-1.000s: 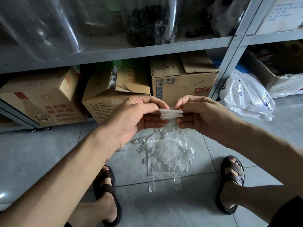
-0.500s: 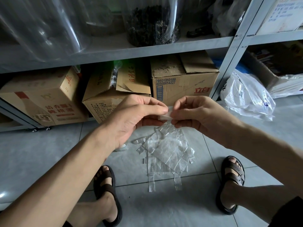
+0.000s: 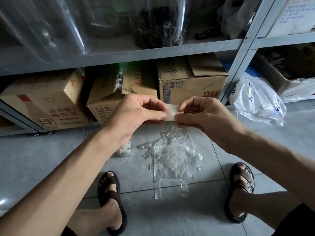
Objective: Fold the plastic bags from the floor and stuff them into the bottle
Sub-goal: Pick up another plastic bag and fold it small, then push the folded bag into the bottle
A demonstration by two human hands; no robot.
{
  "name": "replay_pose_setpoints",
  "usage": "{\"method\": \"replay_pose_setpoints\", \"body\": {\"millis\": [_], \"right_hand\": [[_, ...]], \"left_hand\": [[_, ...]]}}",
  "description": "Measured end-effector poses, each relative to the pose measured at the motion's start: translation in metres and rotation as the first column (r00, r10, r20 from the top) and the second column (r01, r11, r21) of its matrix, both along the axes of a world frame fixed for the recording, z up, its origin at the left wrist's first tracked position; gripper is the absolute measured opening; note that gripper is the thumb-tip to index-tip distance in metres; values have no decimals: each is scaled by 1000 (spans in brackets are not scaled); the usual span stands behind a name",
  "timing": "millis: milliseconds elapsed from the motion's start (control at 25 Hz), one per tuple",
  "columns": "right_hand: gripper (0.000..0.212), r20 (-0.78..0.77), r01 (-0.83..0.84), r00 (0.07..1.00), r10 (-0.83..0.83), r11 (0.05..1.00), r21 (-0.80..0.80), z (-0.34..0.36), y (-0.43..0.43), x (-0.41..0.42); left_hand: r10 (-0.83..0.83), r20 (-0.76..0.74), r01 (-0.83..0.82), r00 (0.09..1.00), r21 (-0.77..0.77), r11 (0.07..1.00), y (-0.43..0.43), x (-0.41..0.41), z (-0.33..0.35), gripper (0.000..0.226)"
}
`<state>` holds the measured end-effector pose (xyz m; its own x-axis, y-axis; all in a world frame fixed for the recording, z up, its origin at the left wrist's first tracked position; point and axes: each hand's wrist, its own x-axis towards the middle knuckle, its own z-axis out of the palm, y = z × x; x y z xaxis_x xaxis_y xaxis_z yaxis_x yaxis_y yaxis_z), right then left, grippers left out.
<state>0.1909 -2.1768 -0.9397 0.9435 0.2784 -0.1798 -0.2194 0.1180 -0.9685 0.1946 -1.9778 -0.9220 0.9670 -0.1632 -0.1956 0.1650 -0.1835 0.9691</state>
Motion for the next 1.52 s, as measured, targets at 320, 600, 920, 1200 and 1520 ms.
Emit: {"method": "replay_pose_setpoints", "body": {"millis": [320, 600, 920, 1200, 1520], "right_hand": [[14, 98, 12, 995, -4, 997, -81, -10, 30, -2], [19, 170, -124, 970, 176, 953, -276, -19, 76, 22], [20, 231, -204, 893, 386, 804, -558, -77, 148, 81], [32, 135, -187, 918, 372, 707, -682, -223, 207, 106], [25, 162, -224, 745, 647, 471, -853, -317, 239, 138]], "left_hand": [[-123, 191, 88, 974, 183, 979, 24, -6, -5, 14], [-121, 278, -2, 953, 407, 914, 73, 7, -19, 15], [-159, 191, 60, 969, 442, 895, 141, 55, -79, 23], [-29, 94, -11, 995, 403, 915, 186, 70, -230, 33], [-51, 86, 3, 995, 488, 873, 222, 88, -337, 34]]}}
